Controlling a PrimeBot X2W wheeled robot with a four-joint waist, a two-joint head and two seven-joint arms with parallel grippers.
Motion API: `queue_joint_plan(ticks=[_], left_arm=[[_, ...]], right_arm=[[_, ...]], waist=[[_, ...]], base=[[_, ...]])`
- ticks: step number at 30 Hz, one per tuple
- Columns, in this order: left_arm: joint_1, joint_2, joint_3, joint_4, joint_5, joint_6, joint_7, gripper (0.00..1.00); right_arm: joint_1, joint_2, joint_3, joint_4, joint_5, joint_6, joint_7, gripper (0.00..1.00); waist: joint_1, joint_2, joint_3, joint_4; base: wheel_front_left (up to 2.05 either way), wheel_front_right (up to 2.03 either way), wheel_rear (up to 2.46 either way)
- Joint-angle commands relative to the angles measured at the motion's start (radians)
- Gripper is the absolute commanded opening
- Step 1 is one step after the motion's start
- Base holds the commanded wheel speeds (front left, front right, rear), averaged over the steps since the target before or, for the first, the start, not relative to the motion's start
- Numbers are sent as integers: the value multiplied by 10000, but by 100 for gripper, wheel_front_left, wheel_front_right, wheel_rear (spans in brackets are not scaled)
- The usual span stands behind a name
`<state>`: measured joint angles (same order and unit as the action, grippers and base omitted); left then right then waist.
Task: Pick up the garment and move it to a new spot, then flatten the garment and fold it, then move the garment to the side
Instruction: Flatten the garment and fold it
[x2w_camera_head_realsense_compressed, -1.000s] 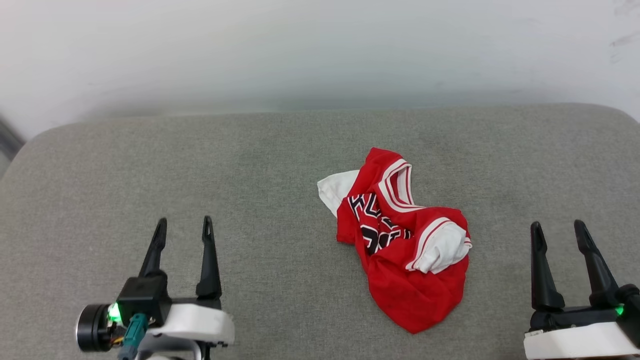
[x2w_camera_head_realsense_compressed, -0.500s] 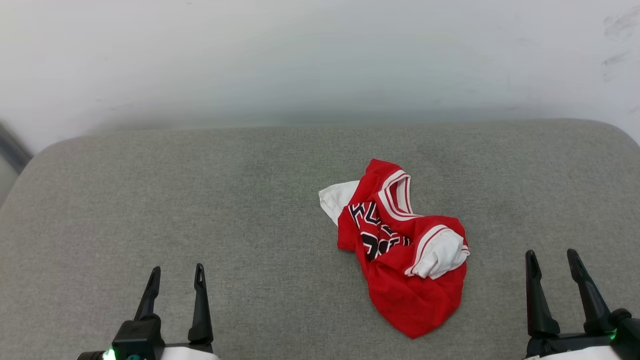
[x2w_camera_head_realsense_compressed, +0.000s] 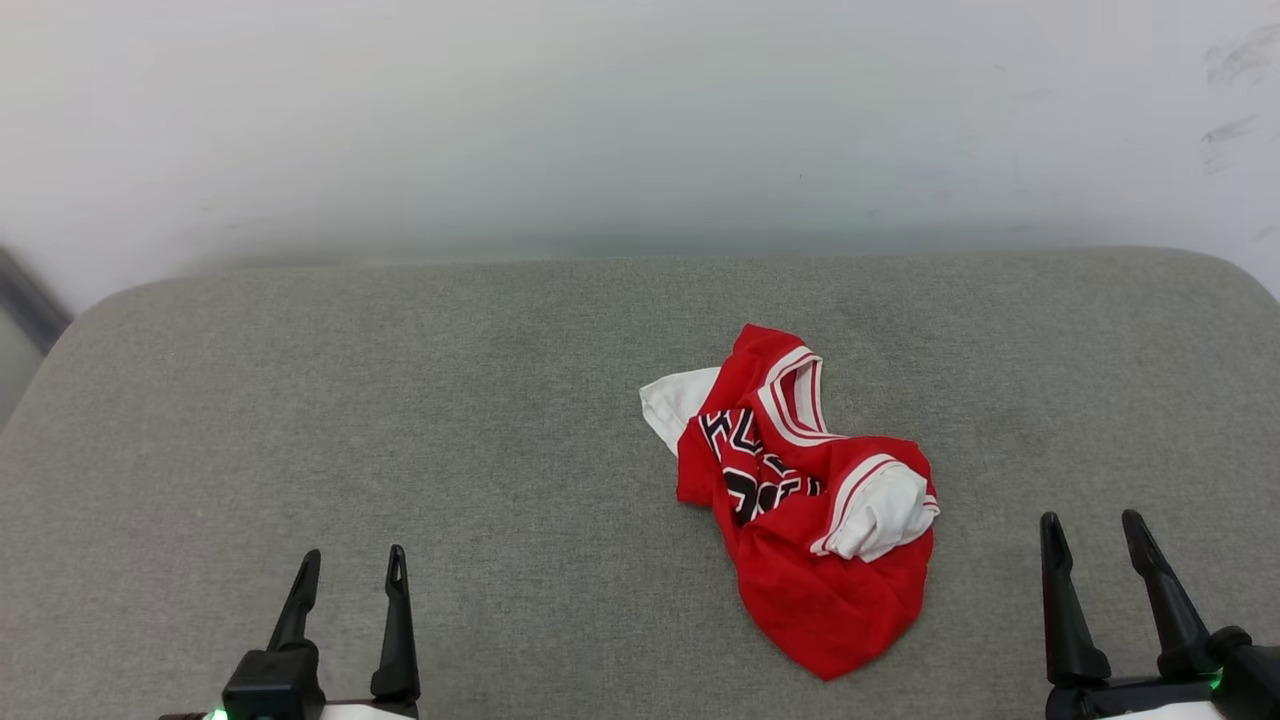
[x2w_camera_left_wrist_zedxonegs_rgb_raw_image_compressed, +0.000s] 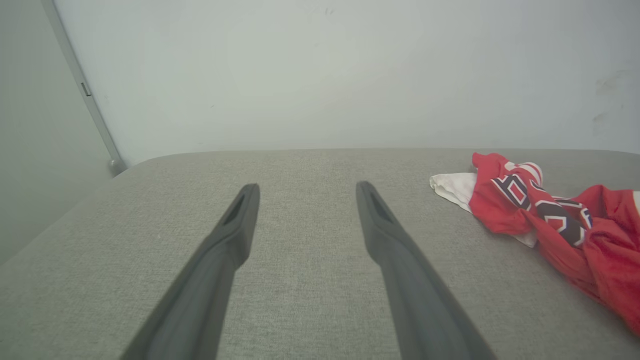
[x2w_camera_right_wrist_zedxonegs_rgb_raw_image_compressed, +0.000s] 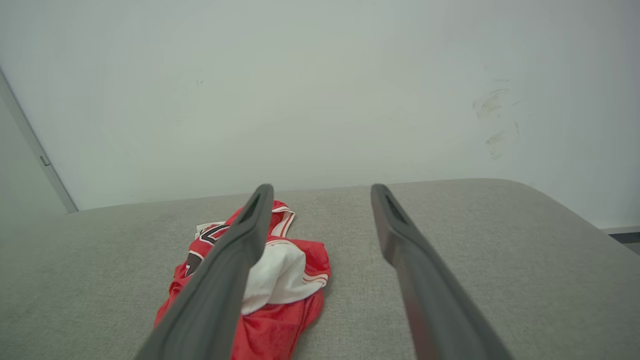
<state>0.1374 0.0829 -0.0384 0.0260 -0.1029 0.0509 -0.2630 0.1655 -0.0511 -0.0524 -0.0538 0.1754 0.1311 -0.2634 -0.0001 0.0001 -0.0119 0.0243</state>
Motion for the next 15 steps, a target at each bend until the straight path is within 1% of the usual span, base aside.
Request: queue_joint_plan(ticks=[1, 5, 9, 13, 15], left_arm=[[-102, -29, 53, 24, 19, -81, -26, 100], [-545, 206, 183, 321, 109, -538, -26, 100], [-1486, 593, 268, 663, 203, -1026, -26, 100], [-2794, 1032, 152, 989, 167, -1406, -25, 100], [-3678, 1219, -4, 1220, 126, -1508, -18, 100]], right_arm=[[0, 16, 1, -11, -36, -7, -20, 100], [-138, 16, 8, -47, -147, -7, -20, 100], [-287, 16, 89, -153, -267, -7, -20, 100], [-551, 16, 99, -324, -460, -7, -20, 100], [-635, 18, 123, -370, -526, -7, -20, 100]], waist=[[1, -1, 10, -16], [1, -1, 106, -81], [1, -1, 320, -187], [1, -1, 718, -269], [1, -1, 947, -324]], base=[[0, 0, 0], [0, 0, 0], [0, 0, 0], [0, 0, 0], [0, 0, 0]])
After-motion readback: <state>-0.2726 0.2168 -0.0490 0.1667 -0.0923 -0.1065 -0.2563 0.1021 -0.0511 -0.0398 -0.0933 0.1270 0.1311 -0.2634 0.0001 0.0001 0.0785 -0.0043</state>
